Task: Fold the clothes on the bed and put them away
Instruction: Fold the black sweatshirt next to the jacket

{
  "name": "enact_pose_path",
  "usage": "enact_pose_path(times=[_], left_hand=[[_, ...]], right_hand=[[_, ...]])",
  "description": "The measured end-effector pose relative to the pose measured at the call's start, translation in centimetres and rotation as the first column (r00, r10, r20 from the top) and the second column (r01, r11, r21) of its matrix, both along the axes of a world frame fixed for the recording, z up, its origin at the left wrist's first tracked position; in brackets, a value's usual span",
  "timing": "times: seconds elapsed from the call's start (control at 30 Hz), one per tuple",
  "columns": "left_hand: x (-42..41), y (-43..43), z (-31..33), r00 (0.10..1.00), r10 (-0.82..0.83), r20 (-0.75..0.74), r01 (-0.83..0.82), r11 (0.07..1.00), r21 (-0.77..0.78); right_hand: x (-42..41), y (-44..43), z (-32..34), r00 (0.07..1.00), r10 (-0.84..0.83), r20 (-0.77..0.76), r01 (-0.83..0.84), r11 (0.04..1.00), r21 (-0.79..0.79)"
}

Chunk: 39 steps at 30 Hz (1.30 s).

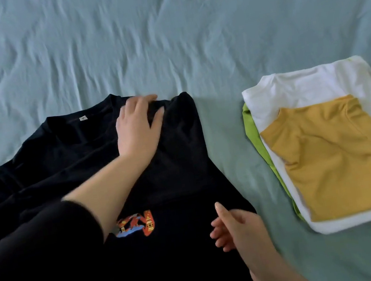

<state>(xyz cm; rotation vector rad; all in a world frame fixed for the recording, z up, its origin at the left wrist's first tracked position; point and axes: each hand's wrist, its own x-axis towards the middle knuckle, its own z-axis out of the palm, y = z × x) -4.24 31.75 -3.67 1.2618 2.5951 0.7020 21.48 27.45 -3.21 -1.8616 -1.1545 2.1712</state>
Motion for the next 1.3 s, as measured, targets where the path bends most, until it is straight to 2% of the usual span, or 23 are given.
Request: enact_pose_path(times=[0.07, 0.13, 0.17, 0.23, 0.3, 0.33, 0.4, 0.5, 0.67, 0.77, 0.83, 0.87, 0.93, 1.0, 1.03, 1.13, 1.23, 1.3], left_hand=[[1.9, -4.1, -1.0, 0.986, -0.146, -0.076, 0.140, 0.987, -0.077], [3.6, -5.8, -2.6, 0.944, -0.325, -0.056, 0.299, 0.914, -0.274], [4.0, -5.8, -3.6, 0.915, -0.397, -0.066, 0.344, 0.856, -0.387], [4.1, -4.9, -5.2, 0.883, -0.458, -0.105, 0.349, 0.790, -0.505], [3.4, -3.8, -6.0, 0.892, -0.441, -0.099, 0.343, 0.803, -0.488], [3.0, -3.8, -6.2, 0.896, -0.435, -0.092, 0.347, 0.814, -0.466], [2.0, -5.4, -6.7, 0.914, -0.391, -0.107, 0.310, 0.843, -0.439], [-0.1, -11.3, -7.1, 0.958, -0.241, -0.154, 0.147, 0.877, -0.458], [-4.5, -23.4, -6.6, 0.991, 0.030, -0.133, -0.095, 0.848, -0.521], [-6.4, -28.1, -6.4, 0.983, 0.162, -0.081, -0.178, 0.784, -0.595], [-6.7, -28.2, -6.1, 0.983, 0.173, -0.067, -0.176, 0.757, -0.629], [-6.3, -27.7, -5.7, 0.983, 0.172, -0.060, -0.171, 0.761, -0.626], [-4.4, -27.7, -5.0, 0.994, 0.097, -0.051, -0.108, 0.788, -0.606], [-1.9, -29.9, -5.0, 1.000, -0.027, -0.013, 0.012, 0.753, -0.658], [-1.1, -31.5, -4.9, 0.999, -0.029, 0.028, 0.040, 0.712, -0.701], [-0.1, -35.2, -4.0, 0.983, 0.107, 0.152, 0.055, 0.613, -0.788], [2.2, -38.7, -2.4, 0.947, 0.202, 0.250, 0.113, 0.519, -0.847], [5.1, -41.4, -1.6, 0.932, 0.209, 0.296, 0.169, 0.471, -0.866]], right_hand=[[-2.3, 0.4, 0.4, 0.992, 0.125, 0.018, -0.124, 0.939, 0.319], [-6.2, 1.7, 0.3, 0.966, 0.251, 0.054, -0.228, 0.742, 0.630], [-8.2, 2.7, -0.2, 0.935, 0.341, 0.094, -0.299, 0.620, 0.725], [-10.9, 5.0, -2.3, 0.808, 0.525, 0.266, -0.499, 0.372, 0.783], [-11.3, 7.6, -5.2, 0.615, 0.598, 0.513, -0.714, 0.148, 0.684], [-10.8, 8.6, -6.6, 0.549, 0.583, 0.599, -0.775, 0.087, 0.626], [-10.2, 9.5, -8.3, 0.525, 0.510, 0.681, -0.812, 0.060, 0.581], [-10.7, 9.2, -8.8, 0.491, 0.435, 0.755, -0.849, 0.046, 0.526], [-10.7, 8.6, -8.0, 0.415, 0.386, 0.824, -0.894, 0.003, 0.449], [-11.0, 7.9, -7.5, 0.333, 0.325, 0.885, -0.938, 0.014, 0.347], [-11.4, 6.8, -6.7, 0.276, 0.293, 0.915, -0.959, 0.023, 0.282], [-11.5, 5.5, -6.2, 0.263, 0.312, 0.913, -0.961, -0.002, 0.278], [-11.0, 1.3, -5.7, 0.231, 0.419, 0.878, -0.937, -0.147, 0.317], [-8.8, -3.8, -5.7, 0.142, 0.507, 0.850, -0.919, -0.253, 0.304], [-7.4, -5.9, -5.6, 0.104, 0.523, 0.846, -0.929, -0.253, 0.270], [-3.5, -9.3, -4.7, 0.006, 0.568, 0.823, -0.976, -0.176, 0.129], [-0.7, -11.7, -2.4, -0.189, 0.632, 0.751, -0.975, -0.210, -0.069], [0.6, -13.8, -0.8, -0.249, 0.708, 0.661, -0.968, -0.201, -0.149]])
